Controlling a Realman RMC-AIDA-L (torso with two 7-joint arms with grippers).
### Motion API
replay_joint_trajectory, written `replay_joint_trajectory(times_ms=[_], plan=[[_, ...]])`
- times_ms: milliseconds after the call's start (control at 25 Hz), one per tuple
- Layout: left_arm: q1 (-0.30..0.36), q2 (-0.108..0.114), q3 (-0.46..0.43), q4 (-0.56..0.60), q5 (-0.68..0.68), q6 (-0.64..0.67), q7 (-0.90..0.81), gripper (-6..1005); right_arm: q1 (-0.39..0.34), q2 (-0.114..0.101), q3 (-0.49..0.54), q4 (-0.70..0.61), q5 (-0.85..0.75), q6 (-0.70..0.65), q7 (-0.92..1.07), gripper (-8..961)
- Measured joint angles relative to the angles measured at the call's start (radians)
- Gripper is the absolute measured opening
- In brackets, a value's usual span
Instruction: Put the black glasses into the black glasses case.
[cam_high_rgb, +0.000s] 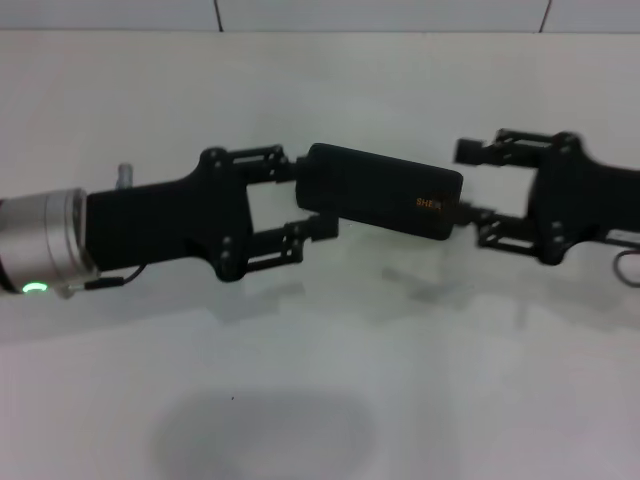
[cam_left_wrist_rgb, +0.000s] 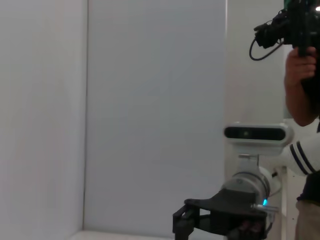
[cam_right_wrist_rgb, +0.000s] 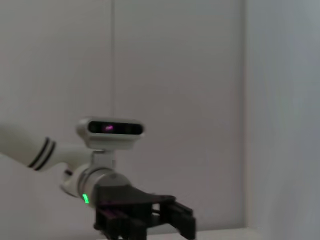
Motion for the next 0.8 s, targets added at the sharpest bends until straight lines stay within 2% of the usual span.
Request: replay_joint_trajectory(times_ms=[200,280,360,600,680,800], plan=[[0.024,0.004,-0.008,-0.029,0.018,0.005,0.0,662,0.091,0.005,-0.013,0.174,0.0,0.017,-0.119,615],[0.043,-0.003,-0.025,-0.027,0.018,0.006,0.003,678,0.107,0.006,-0.016,0.211,0.001,0.025,-0.156,666],[0.058,-0.012,-0.046,-0.031,0.024,0.007,0.02,719,0.112,0.007,-0.022,0.223,0.002,0.027,-0.17,718],[0.072,-0.019,-0.051,-0.04,0.044,0.009,0.066,843,0.099,0.007,-0.022,0.226,0.024,0.03,-0.19,808],[0.072,-0.019,-0.051,-0.041,0.044,0.009,0.066,884,0.088,0.007,-0.024,0.229,0.05,0.03,-0.206,808],[0.072,-0.02,-0.052,-0.041,0.044,0.008,0.066,882,0.077,0.007,-0.025,0.235,0.074,0.03,-0.23,808]])
